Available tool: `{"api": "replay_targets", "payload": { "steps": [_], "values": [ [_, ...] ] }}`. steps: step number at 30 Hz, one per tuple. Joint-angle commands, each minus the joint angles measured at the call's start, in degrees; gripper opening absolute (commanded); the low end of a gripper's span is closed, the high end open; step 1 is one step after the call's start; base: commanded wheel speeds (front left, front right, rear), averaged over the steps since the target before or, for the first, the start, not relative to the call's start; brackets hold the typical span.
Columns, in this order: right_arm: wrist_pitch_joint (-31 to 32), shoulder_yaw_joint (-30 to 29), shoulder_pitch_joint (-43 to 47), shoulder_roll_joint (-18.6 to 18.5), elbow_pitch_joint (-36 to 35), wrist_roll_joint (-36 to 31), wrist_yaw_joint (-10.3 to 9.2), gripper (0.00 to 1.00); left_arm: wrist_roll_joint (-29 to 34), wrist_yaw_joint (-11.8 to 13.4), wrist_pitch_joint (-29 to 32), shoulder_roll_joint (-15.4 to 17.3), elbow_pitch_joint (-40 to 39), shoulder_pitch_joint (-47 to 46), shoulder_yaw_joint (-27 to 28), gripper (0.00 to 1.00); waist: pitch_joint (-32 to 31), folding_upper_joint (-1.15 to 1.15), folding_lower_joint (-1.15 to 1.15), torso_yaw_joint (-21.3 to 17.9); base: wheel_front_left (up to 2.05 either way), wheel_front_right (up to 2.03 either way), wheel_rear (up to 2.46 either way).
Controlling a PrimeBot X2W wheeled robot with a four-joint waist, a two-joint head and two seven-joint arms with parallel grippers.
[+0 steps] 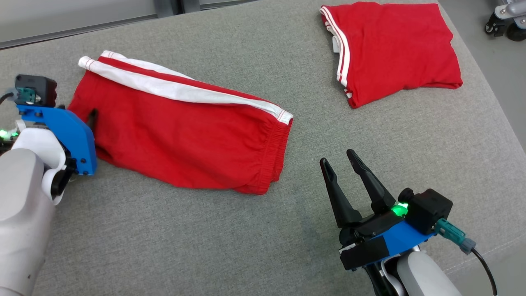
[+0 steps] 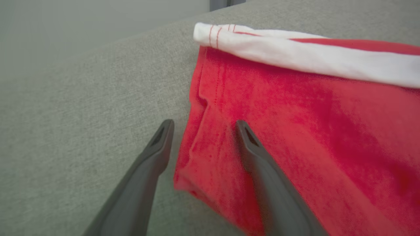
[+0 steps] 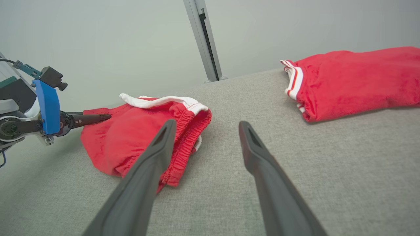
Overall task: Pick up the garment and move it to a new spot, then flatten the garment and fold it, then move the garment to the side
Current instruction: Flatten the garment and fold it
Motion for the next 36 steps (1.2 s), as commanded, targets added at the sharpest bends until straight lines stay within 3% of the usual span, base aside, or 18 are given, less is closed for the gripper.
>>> {"api": "replay_targets", "payload": {
  "steps": [1,8,9,11,19,25,36],
  "values": [
    [-0.17,-0.19,0.57,0.06,-0.23,-0.73,0.01,1.0,-0.54,0.0,0.78,0.7,-0.39,0.59,-0.43,1.0,0.0,0.0,0.0,-0.02,0.0,0.0,0.0],
    [-0.16,-0.13,0.46,0.26,-0.39,-1.73,0.01,1.0,-3.59,-0.01,5.45,1.32,0.62,2.45,-1.6,1.0,0.21,0.0,0.0,0.09,0.0,0.0,0.0],
    [-0.16,-0.15,0.5,0.27,-0.38,-1.79,0.01,1.0,-4.29,-0.01,5.55,1.18,0.48,2.65,-1.56,0.6,0.2,0.0,0.0,0.15,0.0,0.0,0.0],
    [-0.17,-0.29,0.62,0.28,-0.31,-2.06,0.01,1.0,-5.28,-0.01,5.24,0.77,-0.16,2.99,-1.5,0.0,0.08,0.0,0.0,0.38,0.0,0.0,0.0],
    [-0.17,-0.84,2.02,0.07,0.83,-2.36,0.01,1.0,-7.75,-0.01,-1.58,0.02,-4.96,4.74,-0.4,0.0,-3.04,0.0,0.0,2.64,0.0,0.0,0.0],
    [-0.16,-3.42,3.91,-0.41,1.91,-2.55,0.01,1.0,-10.08,1.64,-7.23,-1.91,-9.99,11.57,1.25,0.0,-6.93,0.0,0.0,5.81,0.0,0.0,0.0],
    [-0.07,-9.48,6.82,-1.07,1.22,-4.7,0.01,1.0,-12.02,8.98,-9.77,-2.81,-25.18,28.65,1.75,0.0,-9.6,0.0,0.0,11.79,0.0,0.0,0.0]
  ]
}}
